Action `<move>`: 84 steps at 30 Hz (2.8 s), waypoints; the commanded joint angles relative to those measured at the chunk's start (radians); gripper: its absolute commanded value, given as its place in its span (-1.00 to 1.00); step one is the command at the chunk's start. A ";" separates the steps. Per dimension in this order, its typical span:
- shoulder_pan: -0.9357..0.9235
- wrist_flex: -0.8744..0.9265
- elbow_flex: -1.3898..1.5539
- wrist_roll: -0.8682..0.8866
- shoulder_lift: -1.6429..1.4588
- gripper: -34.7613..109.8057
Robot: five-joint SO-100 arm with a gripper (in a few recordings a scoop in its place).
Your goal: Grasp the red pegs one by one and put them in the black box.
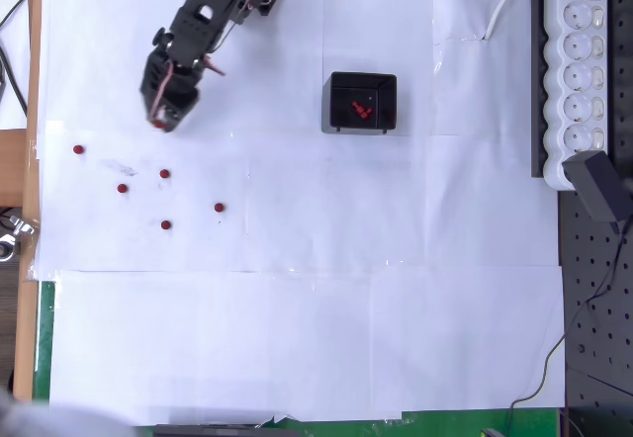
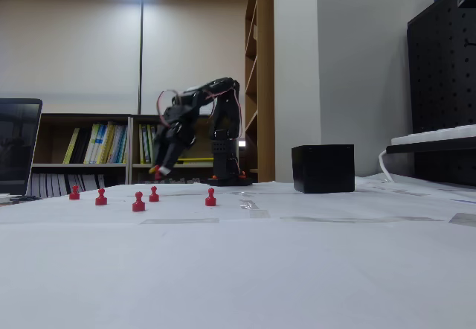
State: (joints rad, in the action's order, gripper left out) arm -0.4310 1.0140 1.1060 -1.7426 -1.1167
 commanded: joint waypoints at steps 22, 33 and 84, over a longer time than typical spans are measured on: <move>1.197 0.403 0.476 -0.621 -0.227 -0.52; 1.218 0.275 0.394 -0.618 -0.296 -0.29; -0.012 -1.298 -0.689 0.204 -0.129 -0.26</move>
State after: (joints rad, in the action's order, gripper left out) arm -0.4449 -0.2178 0.3758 -1.5125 -1.1858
